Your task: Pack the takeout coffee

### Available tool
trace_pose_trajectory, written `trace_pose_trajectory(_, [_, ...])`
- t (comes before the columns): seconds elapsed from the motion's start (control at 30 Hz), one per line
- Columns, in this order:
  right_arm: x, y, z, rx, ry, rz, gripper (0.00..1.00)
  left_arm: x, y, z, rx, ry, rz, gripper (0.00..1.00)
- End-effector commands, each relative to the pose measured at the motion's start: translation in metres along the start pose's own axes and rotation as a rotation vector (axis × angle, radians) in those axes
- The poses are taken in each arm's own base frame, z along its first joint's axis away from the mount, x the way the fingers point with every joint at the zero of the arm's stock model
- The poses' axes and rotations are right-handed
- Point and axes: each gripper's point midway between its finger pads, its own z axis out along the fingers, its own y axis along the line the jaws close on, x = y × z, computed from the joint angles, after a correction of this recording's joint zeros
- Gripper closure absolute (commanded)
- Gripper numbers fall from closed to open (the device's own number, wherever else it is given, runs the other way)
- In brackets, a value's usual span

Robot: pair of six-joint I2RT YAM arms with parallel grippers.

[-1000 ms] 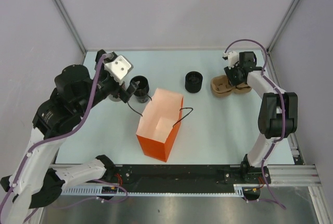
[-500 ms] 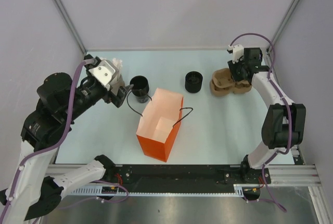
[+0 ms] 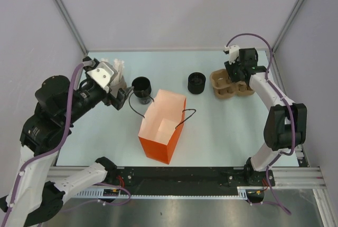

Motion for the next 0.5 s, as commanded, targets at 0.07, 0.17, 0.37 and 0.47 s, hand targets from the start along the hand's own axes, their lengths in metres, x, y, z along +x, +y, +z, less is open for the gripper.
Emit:
trace_pose_trajectory(0.07, [0.006,0.019,0.020,-0.009,0.037,-0.001,0.65,-0.006,0.001,-0.003,-0.005,-0.035,-0.028,0.00])
trace_pose_trajectory(0.17, [0.014,0.019,0.028,0.004,0.062,-0.006,0.62,-0.007,0.001,-0.005,-0.002,-0.041,-0.035,0.00])
trace_pose_trajectory(0.37, [0.019,0.018,0.029,0.016,0.078,-0.013,0.53,-0.007,0.001,-0.006,0.001,-0.045,-0.044,0.00])
trace_pose_trajectory(0.47, [0.024,0.018,0.030,0.013,0.093,-0.012,0.41,-0.007,0.001,-0.006,0.005,-0.048,-0.048,0.00])
